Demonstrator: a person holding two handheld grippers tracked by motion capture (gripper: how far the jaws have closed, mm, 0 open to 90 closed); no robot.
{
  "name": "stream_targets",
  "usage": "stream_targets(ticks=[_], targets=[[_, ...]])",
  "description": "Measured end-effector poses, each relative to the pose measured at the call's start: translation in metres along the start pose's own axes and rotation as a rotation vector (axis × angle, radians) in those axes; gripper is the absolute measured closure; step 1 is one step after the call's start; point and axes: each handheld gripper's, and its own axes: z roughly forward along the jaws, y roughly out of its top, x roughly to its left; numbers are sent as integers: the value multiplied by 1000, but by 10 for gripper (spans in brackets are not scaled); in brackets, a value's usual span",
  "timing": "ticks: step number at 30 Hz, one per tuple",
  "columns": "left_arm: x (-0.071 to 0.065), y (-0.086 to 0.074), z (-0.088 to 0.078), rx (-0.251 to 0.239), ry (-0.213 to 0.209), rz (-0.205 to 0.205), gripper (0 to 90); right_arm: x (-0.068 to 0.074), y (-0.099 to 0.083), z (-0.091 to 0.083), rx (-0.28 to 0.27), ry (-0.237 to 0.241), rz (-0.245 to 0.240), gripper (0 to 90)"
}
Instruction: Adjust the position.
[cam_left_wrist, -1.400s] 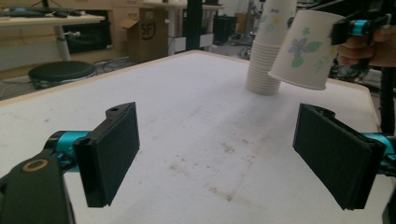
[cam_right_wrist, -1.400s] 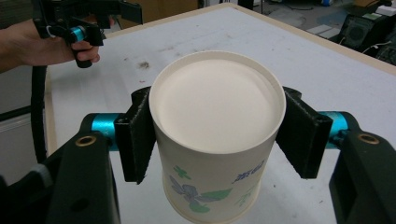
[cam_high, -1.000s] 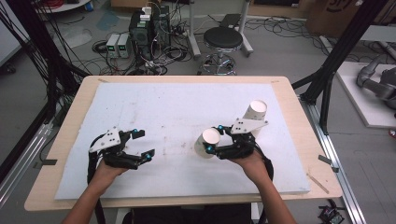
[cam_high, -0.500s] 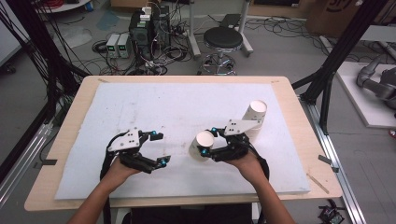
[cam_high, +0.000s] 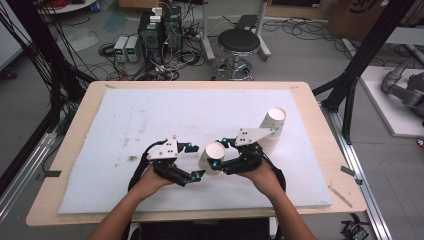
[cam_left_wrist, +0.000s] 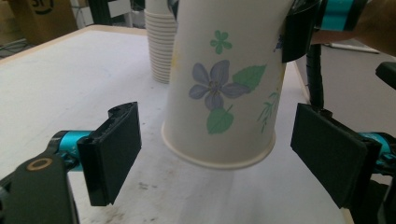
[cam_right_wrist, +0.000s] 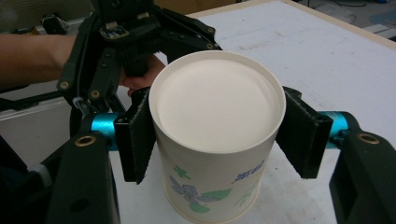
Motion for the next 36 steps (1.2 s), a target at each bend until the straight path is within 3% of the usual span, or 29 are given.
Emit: stream_targets(ticks=[9, 19, 21, 22, 26, 30, 33, 36], targets=[[-2, 0, 12, 4, -31, 1, 201, 3, 2, 4, -11, 25, -13, 352], [-2, 2, 7, -1, -49, 35, 352, 3, 1, 4, -24, 43, 2, 332], [-2, 5, 6, 26, -50, 43, 357, 5, 2, 5, -13, 20, 13, 161], [-1, 7, 5, 43, -49, 49, 358, 5, 3, 5, -1, 1, 14, 151], [0, 17, 2, 159, -62, 74, 358, 5, 5, 5, 34, 12, -31, 151], [1, 24, 3, 273, -75, 108, 357, 7, 8, 7, 107, 13, -105, 152], [1, 29, 4, 337, -88, 129, 357, 7, 10, 8, 151, 25, -147, 152], [2, 31, 5, 369, -94, 137, 357, 6, 10, 10, 178, 39, -166, 152]])
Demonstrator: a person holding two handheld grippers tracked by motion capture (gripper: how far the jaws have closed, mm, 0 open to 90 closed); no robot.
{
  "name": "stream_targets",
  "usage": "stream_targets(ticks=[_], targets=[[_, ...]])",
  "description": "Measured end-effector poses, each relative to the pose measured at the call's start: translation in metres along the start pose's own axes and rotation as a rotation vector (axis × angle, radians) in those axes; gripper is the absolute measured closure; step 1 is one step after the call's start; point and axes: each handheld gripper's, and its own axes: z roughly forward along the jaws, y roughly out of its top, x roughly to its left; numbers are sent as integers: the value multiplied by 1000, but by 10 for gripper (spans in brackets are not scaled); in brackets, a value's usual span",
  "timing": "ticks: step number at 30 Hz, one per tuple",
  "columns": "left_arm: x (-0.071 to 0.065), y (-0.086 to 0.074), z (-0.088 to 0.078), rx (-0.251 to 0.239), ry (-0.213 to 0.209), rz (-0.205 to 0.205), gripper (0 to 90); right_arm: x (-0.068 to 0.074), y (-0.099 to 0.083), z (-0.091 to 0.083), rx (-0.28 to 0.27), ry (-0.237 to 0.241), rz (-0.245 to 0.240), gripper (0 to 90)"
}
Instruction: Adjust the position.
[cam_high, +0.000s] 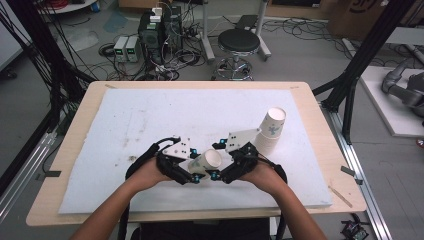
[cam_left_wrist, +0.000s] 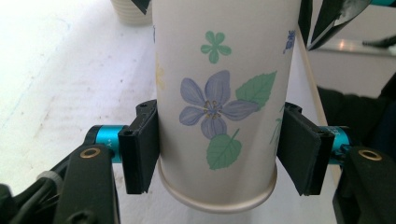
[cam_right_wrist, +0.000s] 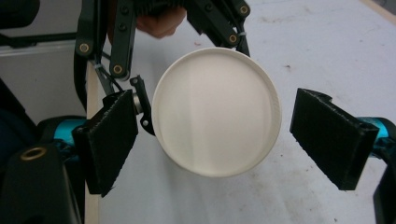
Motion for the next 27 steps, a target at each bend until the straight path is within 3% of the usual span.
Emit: stream_targets(ticks=[3, 10, 14, 19, 27], targets=[[2, 3, -1, 73, -16, 23, 357, 0, -1, 2, 28, 9, -16, 152], [3, 12, -1, 161, -51, 63, 359, 1, 3, 5, 84, 8, -79, 153], [4, 15, 0, 196, -70, 82, 359, 4, 9, 7, 118, 33, -131, 169], [2, 14, 4, 216, -104, 82, 360, 7, 14, 12, 183, 74, -184, 257], [1, 13, 6, 212, -141, 83, 368, 7, 13, 14, 232, 127, -200, 373]])
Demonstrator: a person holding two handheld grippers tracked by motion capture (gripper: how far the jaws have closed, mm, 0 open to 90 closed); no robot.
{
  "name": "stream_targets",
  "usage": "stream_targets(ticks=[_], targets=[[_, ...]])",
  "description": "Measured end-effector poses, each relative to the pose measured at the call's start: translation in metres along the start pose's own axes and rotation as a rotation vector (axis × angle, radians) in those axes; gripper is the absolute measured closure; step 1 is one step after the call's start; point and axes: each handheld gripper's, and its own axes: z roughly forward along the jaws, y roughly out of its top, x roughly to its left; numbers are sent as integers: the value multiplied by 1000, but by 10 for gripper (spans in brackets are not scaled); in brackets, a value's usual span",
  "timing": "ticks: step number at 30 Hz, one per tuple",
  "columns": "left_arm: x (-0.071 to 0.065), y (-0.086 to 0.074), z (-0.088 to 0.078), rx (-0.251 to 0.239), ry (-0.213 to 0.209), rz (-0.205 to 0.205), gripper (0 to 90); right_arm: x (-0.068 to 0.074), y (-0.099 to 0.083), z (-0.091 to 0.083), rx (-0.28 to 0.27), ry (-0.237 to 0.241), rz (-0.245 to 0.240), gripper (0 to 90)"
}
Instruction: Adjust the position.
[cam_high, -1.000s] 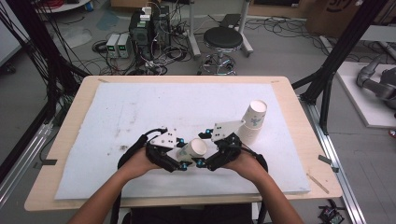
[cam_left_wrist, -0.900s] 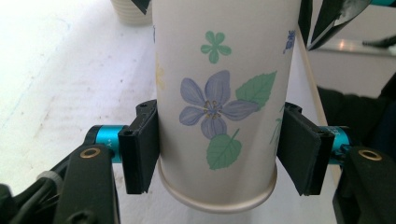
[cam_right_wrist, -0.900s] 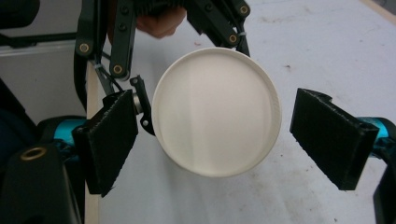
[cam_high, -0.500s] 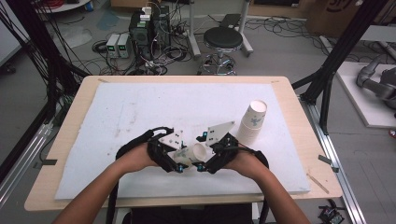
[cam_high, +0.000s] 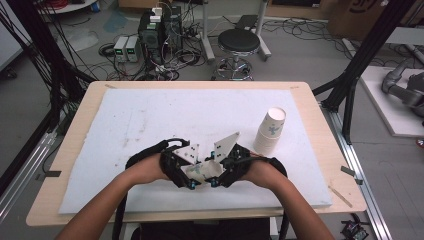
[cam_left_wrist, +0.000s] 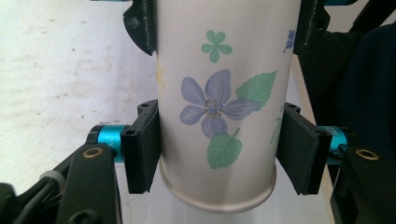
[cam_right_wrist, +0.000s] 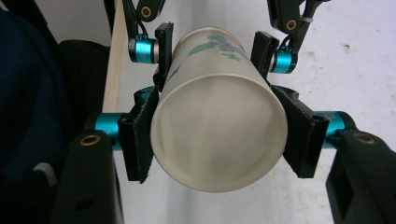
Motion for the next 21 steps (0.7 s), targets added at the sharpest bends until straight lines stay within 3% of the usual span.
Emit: stream_targets(ticks=[2, 4, 5, 6, 8, 9, 10, 11, 12, 15, 21], targets=[[0, -1, -1, -6, 0, 5, 350, -1, 0, 0, -5, 8, 2, 374], [0, -4, -3, -83, 14, -36, 310, -2, -1, -1, -13, 8, 14, 374], [0, -4, -3, -83, 14, -36, 278, -2, -2, -1, -16, 10, 29, 374], [1, -8, -7, -148, 30, -71, 231, -3, -2, -3, -23, 8, 37, 374], [1, -13, -11, -215, 38, -99, 195, -4, -4, -6, -46, -2, 56, 374], [1, -13, -11, -215, 38, -99, 195, -5, -6, -8, -59, -3, 65, 374], [1, -19, -15, -277, 54, -126, 194, -6, -7, -10, -74, -10, 72, 374], [1, -19, -15, -277, 54, -126, 194, -6, -9, -12, -91, -13, 80, 374], [-2, -24, -18, -334, 81, -154, 194, -6, -11, -15, -109, -19, 89, 374], [-6, -30, -20, -418, 94, -161, 194, -6, -19, -21, -173, -33, 130, 373], [-9, -35, -19, -453, 113, -161, 190, -3, -30, -29, -257, -43, 164, 373]])
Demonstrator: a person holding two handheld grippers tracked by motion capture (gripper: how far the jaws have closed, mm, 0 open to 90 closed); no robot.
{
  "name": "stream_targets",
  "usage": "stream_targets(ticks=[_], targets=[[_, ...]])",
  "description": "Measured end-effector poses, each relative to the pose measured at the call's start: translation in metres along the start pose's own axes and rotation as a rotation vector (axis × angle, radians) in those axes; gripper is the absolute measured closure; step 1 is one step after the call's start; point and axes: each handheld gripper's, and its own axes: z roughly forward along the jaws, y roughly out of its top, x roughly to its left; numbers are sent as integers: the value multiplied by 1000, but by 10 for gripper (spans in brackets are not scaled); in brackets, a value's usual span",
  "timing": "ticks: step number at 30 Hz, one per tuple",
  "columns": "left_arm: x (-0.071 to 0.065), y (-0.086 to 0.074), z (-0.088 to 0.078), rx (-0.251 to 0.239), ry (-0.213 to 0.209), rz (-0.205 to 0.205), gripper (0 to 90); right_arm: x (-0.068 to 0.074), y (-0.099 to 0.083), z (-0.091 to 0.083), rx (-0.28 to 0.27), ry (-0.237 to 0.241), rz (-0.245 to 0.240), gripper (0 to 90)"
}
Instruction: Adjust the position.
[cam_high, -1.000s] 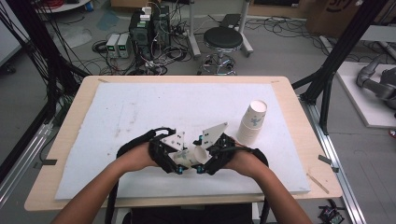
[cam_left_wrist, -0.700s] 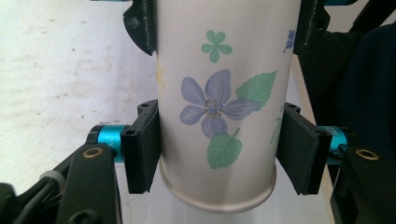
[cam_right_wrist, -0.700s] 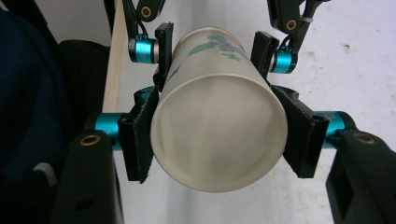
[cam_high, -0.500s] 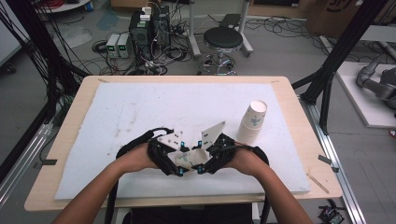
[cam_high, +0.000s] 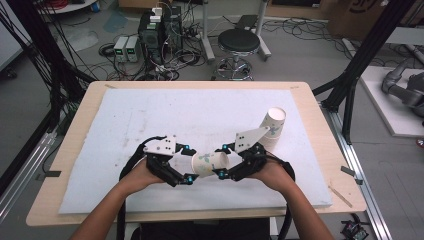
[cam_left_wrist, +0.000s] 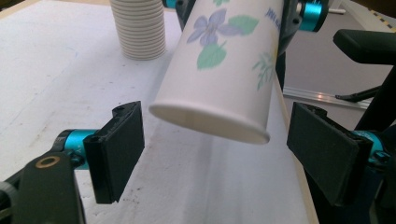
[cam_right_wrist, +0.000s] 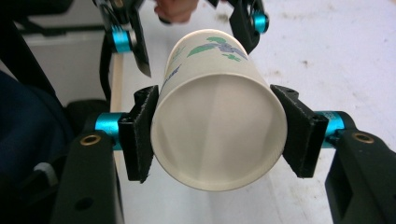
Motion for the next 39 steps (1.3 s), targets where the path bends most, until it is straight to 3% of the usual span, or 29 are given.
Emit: stream_targets(ticks=[3, 5, 10, 18, 21, 28, 39], targets=[[-2, 3, -1, -59, 9, 15, 191, 2, -6, -5, -54, -3, 15, 374], [-3, 1, -2, -99, 22, 1, 191, 3, -10, -6, -74, -3, 24, 374], [-4, -6, 0, -139, 24, -11, 190, 5, -19, -7, -110, -2, 44, 374], [-8, -15, 4, -170, 33, -8, 184, 7, -32, -8, -154, 3, 64, 373], [-9, -18, 10, -173, 15, -13, 184, 8, -35, -8, -167, 5, 72, 374], [-10, -18, 19, -182, -8, 13, 184, 8, -38, -6, -174, 17, 74, 373], [-11, -17, 20, -231, -22, 56, 232, 7, -36, -4, -236, 62, 95, 373]])
